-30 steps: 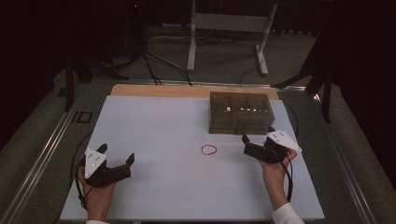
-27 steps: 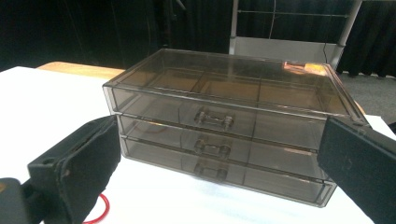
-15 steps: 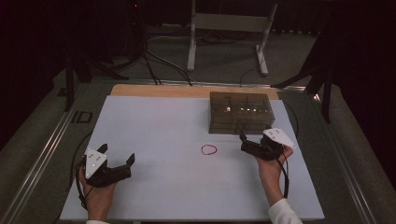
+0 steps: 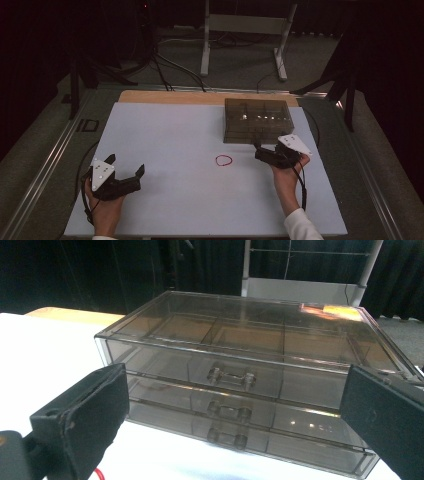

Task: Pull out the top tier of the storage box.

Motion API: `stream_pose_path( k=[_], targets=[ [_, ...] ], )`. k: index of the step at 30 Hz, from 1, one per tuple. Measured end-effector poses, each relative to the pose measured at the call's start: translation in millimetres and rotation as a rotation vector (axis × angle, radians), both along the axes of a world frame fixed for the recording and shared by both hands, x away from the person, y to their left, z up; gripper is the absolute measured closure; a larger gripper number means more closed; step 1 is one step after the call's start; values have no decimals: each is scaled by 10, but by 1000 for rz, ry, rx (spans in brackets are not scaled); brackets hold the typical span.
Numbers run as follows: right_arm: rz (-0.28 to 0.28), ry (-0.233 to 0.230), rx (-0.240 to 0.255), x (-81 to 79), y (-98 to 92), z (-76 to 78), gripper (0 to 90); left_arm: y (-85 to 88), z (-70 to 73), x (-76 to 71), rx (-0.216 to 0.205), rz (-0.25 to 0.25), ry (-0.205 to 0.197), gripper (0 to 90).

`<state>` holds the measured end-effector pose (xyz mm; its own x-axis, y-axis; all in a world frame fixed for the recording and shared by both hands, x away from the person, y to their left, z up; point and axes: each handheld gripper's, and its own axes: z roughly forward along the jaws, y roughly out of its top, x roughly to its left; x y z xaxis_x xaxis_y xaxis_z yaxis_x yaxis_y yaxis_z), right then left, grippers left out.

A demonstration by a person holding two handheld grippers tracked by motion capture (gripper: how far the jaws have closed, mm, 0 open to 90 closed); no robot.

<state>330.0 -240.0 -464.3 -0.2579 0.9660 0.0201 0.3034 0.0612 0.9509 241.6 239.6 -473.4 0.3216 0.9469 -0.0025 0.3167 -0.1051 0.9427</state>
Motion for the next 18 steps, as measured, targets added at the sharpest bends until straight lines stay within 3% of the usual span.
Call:
stream_pose_path(
  k=[18],
  targets=[
    [-27, -4, 10, 142, 12, -32, 0, 1, -1, 0, 0, 1, 1, 11]
  ],
)
